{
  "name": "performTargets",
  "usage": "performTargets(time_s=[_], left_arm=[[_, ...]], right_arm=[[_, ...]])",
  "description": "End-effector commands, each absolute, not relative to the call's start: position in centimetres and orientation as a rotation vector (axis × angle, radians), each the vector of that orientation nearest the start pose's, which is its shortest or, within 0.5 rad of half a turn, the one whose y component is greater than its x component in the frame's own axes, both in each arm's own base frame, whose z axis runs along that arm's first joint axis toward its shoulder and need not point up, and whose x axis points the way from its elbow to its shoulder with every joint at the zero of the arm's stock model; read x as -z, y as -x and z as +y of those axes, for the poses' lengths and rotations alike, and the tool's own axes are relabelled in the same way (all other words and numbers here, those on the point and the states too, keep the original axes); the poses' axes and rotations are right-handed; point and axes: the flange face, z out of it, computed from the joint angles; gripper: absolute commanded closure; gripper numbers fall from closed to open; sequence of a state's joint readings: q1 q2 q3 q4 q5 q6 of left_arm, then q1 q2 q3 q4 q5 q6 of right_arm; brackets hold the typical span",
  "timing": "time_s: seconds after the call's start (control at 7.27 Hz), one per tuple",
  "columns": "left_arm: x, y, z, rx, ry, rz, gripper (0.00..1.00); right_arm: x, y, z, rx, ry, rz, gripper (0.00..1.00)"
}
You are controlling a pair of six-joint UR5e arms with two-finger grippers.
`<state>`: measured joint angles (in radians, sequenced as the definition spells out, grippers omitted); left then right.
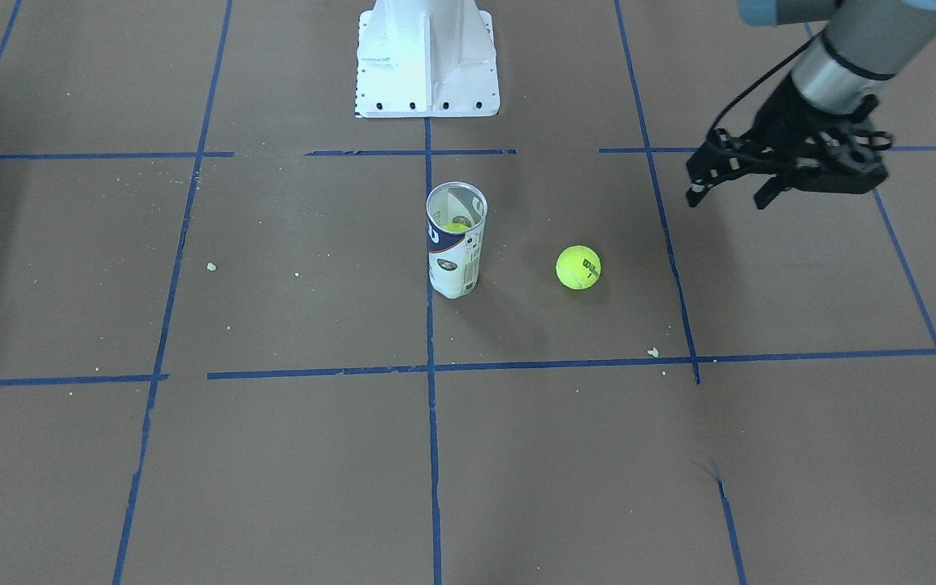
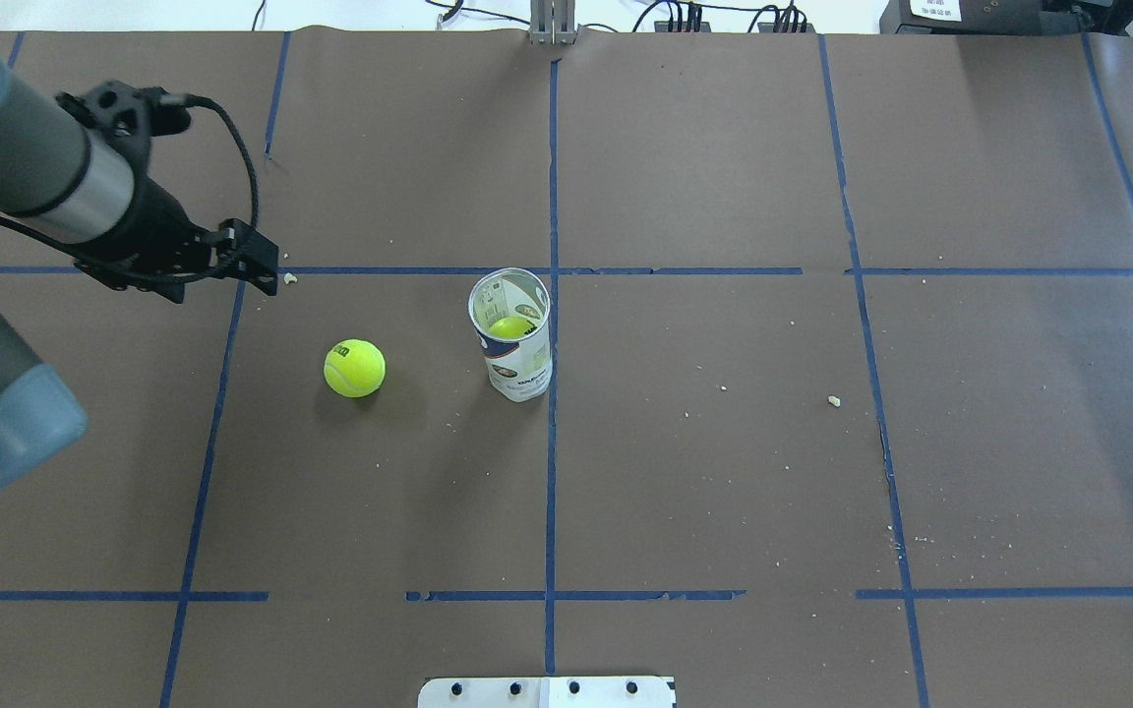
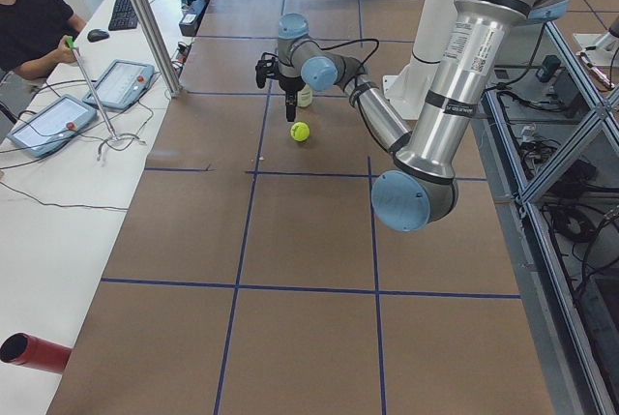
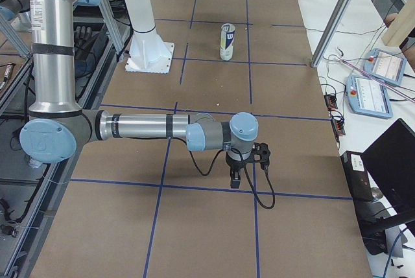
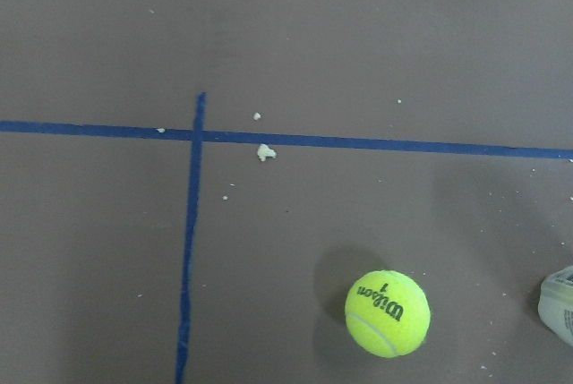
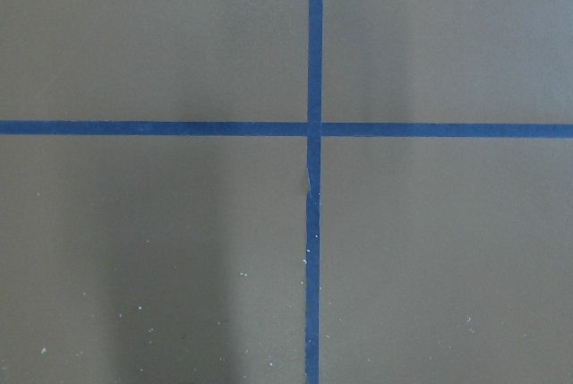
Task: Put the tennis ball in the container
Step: 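Move the left gripper down toward the loose yellow-green tennis ball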
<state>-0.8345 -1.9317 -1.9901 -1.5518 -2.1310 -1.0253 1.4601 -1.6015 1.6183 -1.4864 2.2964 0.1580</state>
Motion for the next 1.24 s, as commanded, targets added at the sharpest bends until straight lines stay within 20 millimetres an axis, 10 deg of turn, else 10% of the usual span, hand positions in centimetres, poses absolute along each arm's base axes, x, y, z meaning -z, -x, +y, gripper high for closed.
performTargets(time_s=[0.0,0.55,1.1], left_arm=[[-29.8,-39.6,-45.7,0.067,-0.06,0.894,0.0],[-32.5,-45.8,-45.3,0.06,-0.051,0.871,0.0],[-33.7,-46.8,-45.8,0.058,-0.048,0.863,0.0]], right_arm=[[-64.5,-1.3,-49.0,-0.009,0.001,-0.731,0.0],[-64.5,-1.3,-49.0,-0.009,0.001,-0.731,0.0],[-64.5,-1.3,-49.0,-0.009,0.001,-0.731,0.0]])
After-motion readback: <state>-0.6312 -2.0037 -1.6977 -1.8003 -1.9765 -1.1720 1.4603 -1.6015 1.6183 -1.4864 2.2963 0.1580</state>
